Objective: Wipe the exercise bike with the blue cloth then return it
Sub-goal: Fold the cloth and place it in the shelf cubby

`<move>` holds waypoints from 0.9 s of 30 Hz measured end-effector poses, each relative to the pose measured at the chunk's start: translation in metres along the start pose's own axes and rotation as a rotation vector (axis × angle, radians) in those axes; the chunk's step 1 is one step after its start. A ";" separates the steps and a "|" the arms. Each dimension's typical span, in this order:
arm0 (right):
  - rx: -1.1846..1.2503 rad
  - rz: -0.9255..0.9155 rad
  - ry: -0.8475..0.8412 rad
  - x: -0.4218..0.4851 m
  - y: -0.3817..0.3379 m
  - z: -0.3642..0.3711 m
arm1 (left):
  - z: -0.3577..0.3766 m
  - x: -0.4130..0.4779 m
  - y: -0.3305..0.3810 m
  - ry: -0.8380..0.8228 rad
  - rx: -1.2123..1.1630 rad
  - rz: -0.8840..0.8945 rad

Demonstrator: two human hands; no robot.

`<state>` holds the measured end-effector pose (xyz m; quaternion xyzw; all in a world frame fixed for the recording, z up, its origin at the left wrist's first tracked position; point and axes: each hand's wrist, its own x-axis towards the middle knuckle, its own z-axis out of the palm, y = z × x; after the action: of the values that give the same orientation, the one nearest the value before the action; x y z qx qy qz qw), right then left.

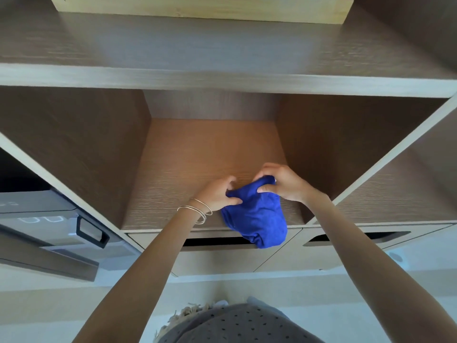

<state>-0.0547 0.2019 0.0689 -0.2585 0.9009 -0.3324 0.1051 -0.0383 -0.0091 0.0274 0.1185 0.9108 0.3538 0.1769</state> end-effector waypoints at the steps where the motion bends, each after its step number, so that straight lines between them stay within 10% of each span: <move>1: 0.010 -0.020 0.026 -0.001 -0.002 0.001 | -0.003 -0.001 0.000 -0.012 0.001 0.018; 19: 0.189 0.072 0.056 0.019 -0.029 -0.014 | -0.056 -0.031 0.001 0.297 -0.184 0.126; 27: 0.054 -0.050 0.594 0.036 -0.046 -0.014 | -0.091 -0.016 0.037 0.619 0.061 0.191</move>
<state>-0.0715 0.1606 0.1090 -0.1693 0.8763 -0.4199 -0.1645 -0.0574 -0.0424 0.1192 0.0955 0.9162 0.3606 -0.1463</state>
